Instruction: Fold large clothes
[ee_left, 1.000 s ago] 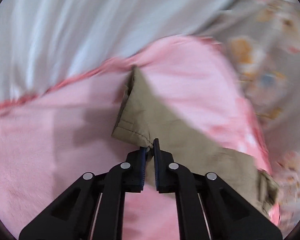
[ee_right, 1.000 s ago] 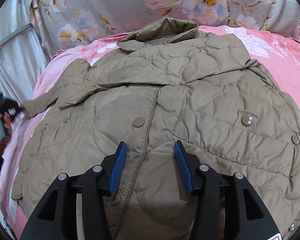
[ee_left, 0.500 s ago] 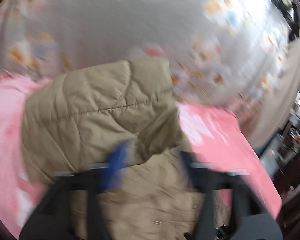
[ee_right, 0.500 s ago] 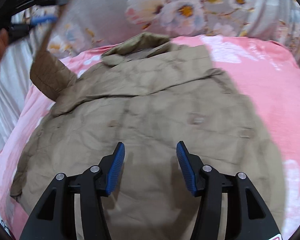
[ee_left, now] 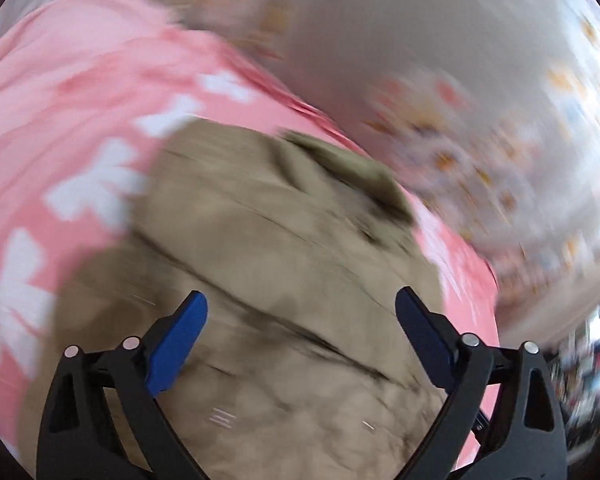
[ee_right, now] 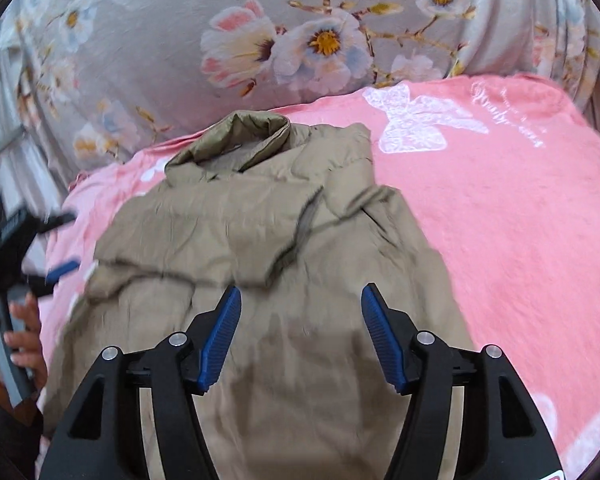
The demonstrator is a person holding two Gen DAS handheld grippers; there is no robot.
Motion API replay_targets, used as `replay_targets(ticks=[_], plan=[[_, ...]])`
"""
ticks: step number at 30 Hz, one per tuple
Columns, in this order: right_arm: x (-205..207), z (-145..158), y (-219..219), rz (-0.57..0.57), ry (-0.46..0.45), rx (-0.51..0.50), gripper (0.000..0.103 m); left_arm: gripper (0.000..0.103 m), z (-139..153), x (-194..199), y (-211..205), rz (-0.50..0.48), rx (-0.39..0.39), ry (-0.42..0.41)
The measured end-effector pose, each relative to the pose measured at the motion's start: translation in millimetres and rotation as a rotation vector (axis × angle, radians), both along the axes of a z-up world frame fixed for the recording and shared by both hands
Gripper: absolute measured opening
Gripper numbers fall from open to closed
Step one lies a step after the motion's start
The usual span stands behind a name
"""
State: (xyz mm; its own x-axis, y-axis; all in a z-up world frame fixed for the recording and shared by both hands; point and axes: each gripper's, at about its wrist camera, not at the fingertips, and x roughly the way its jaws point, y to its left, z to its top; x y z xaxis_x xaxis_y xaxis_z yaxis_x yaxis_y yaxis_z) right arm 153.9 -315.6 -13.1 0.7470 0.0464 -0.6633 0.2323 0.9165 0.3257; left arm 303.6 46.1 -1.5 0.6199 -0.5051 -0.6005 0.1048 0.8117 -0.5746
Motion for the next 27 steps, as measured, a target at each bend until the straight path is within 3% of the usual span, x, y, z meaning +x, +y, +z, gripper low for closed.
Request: replay_targets(ticks=[4,8,9,11,12,13,15,18,20,23,27], plan=[[46.5,-11.7,-1.0,0.007,0.035,0.101,0.061,0.088,-25.1,37.3,53.6,0.122,-0.070,0.099],[77.3,-23.2,12.7,0.024,0.095,0.099,0.061,0.078,-56.4,60.5,75.1,0.157,-0.179,0.210],[84.6,-25.5,18.6,0.025,0.108,0.084,0.055,0.072,-63.1,63.3,77.6,0.161,-0.199,0.228],[91.5,-25.4,23.0,0.017,0.126,0.046,0.023,0.064,-73.2,70.9,79.4,0.170,-0.240,0.263],[93.9,-21.8,22.3,0.024,0.122,0.041,0.007,0.055,-74.2,72.1,82.4,0.174,-0.245,0.268],[93.7,-13.5,19.3,0.034,0.092,0.057,0.004,0.042,-72.7,73.3,82.2,0.175,-0.257,0.264],[85.2,17.5,11.4,0.032,-0.004,0.028,0.003,0.032,-64.8,74.1,80.6,0.185,-0.257,0.247],[70.0,63.2,1.4,0.013,-0.139,-0.055,0.002,0.001,-50.6,76.6,74.7,0.175,-0.228,0.192],[67.8,72.5,-7.7,0.003,-0.151,-0.101,0.002,0.001,-44.8,75.9,61.9,0.164,-0.135,0.168],[85.2,35.6,-19.5,0.015,-0.017,-0.117,0.002,0.001,-44.6,70.9,52.3,0.182,-0.027,0.150],[99.3,-15.1,-22.4,0.024,0.102,-0.114,0.002,0.001,-30.8,56.0,49.6,0.197,0.024,0.097]])
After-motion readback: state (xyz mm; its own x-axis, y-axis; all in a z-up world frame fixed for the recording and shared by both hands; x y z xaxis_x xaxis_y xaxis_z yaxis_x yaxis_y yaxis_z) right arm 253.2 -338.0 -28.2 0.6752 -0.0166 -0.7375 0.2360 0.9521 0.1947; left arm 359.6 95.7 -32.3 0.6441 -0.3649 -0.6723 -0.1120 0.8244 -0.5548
